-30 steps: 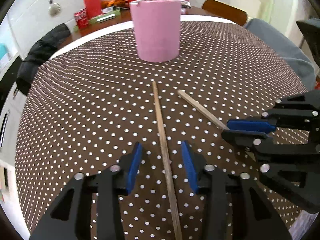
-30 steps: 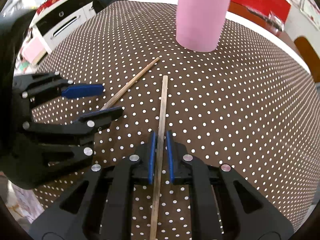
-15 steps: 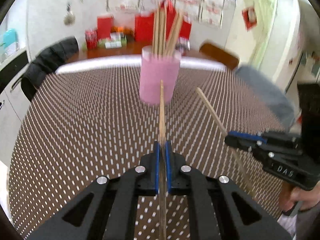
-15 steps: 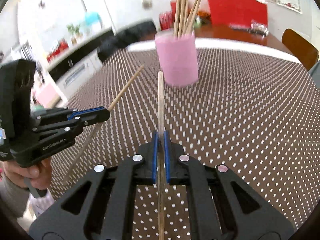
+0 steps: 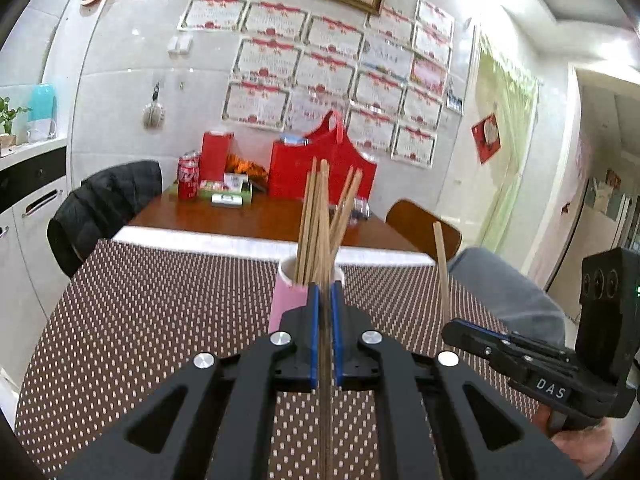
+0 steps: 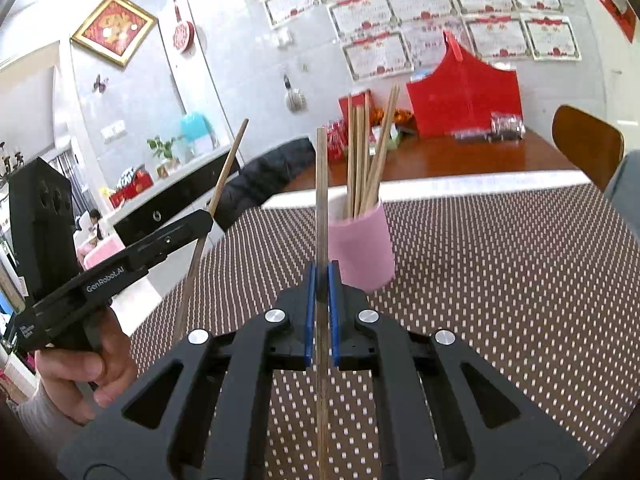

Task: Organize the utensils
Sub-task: 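Lift both held chopsticks up over the pink cup, then drop both chopsticks into the pink cup by opening both tools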

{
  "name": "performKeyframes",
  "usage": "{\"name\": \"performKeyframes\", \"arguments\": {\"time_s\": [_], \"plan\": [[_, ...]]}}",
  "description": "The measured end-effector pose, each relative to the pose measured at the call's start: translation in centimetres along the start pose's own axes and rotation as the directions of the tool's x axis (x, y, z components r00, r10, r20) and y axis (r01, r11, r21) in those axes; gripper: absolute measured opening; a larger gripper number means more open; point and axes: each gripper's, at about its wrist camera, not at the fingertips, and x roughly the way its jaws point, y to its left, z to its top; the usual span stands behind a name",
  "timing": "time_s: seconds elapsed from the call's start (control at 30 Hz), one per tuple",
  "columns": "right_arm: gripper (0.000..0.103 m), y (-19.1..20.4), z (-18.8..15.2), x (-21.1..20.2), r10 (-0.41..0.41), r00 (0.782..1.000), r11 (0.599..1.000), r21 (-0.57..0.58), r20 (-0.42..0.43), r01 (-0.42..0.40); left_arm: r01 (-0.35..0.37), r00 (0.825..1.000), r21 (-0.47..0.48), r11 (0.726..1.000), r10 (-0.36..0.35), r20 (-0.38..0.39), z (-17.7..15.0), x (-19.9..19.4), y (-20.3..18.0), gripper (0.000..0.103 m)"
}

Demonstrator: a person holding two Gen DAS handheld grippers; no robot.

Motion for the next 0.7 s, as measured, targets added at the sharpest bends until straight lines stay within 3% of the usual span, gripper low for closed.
{"name": "performKeyframes", "arguments": {"time_s": [0.33, 0.7], "plan": [[0.006, 0.6, 5.8, -0.2, 0.017, 0.989, 0.999, -0.031, 0.147, -0.012, 0.034, 0.983, -0.012, 0.999, -0.031, 0.181, 4.1, 0.1, 0.5, 0.006], [0.006, 1.1, 14.6, 2.5, 0.018, 0.954, 0.996, -0.086, 0.299, 0.009, 0.093, 0.935, 0.043, 0.995, -0.103, 0.34, 11.6, 3.3, -0.9, 0.006]]}}
